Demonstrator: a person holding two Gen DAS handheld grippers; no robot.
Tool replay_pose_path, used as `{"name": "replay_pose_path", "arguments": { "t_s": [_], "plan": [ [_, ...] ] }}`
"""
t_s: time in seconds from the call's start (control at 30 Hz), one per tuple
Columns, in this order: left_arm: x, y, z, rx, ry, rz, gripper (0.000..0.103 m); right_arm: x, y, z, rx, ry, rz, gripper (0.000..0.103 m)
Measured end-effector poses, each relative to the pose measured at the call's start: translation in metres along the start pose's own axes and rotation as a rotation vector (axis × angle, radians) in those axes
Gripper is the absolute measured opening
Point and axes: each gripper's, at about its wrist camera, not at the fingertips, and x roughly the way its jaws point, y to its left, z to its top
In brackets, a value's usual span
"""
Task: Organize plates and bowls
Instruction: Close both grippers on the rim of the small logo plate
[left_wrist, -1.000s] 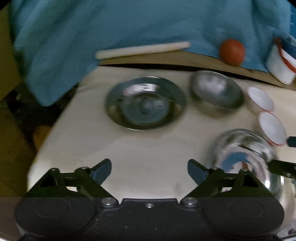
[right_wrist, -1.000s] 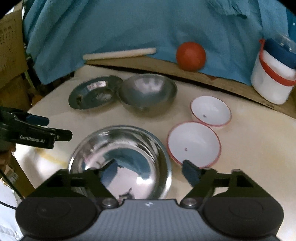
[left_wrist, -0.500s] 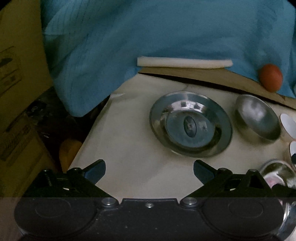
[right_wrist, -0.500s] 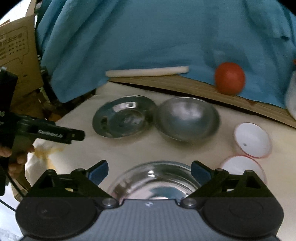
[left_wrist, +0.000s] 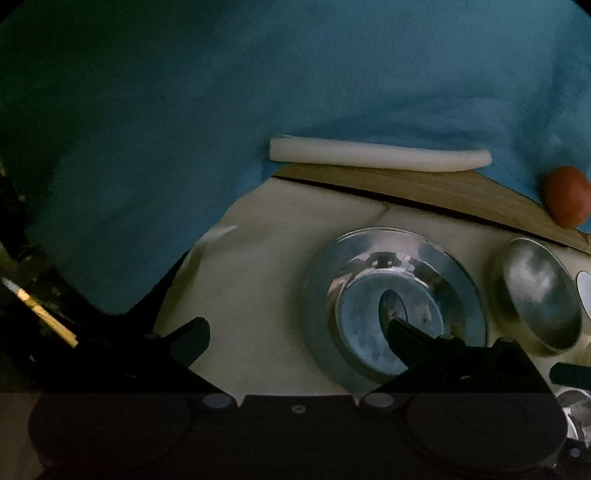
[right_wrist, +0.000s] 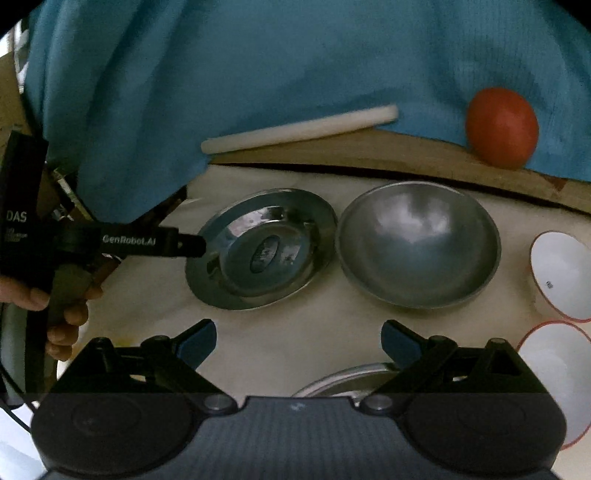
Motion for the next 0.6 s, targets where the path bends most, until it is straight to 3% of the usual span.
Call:
{"name": "replay_pose_path", "arguments": {
  "t_s": [0.1,0.23,0.33,0.5,0.6],
  "plan": [
    [0.007,-0.002,0.006,0.009,-0.001,-0.014,0.102,0.008,-0.006,0.005,0.044,0.010,0.006,0.098],
    [0.018,-0.003,0.013,0.015,0.014,-0.045,0.092,0.019,-0.012,0.010,0.112,0.029,0.015,0.087],
    [0.022,-0.004,0.014,0.021,0.020,-0.053,0.089,0.026,-0.013,0.014,0.137,0.039,0.027,0.084],
    [0.026,-0.006,0.012,0.034,0.042,-0.069,0.074,0.034,-0.016,0.020,0.187,0.055,0.037,0.079],
    [0.026,-0.006,0.010,0.022,0.041,-0.052,0.055,0.041,-0.017,0.024,0.211,0.062,0.049,0.071]
  ]
}}
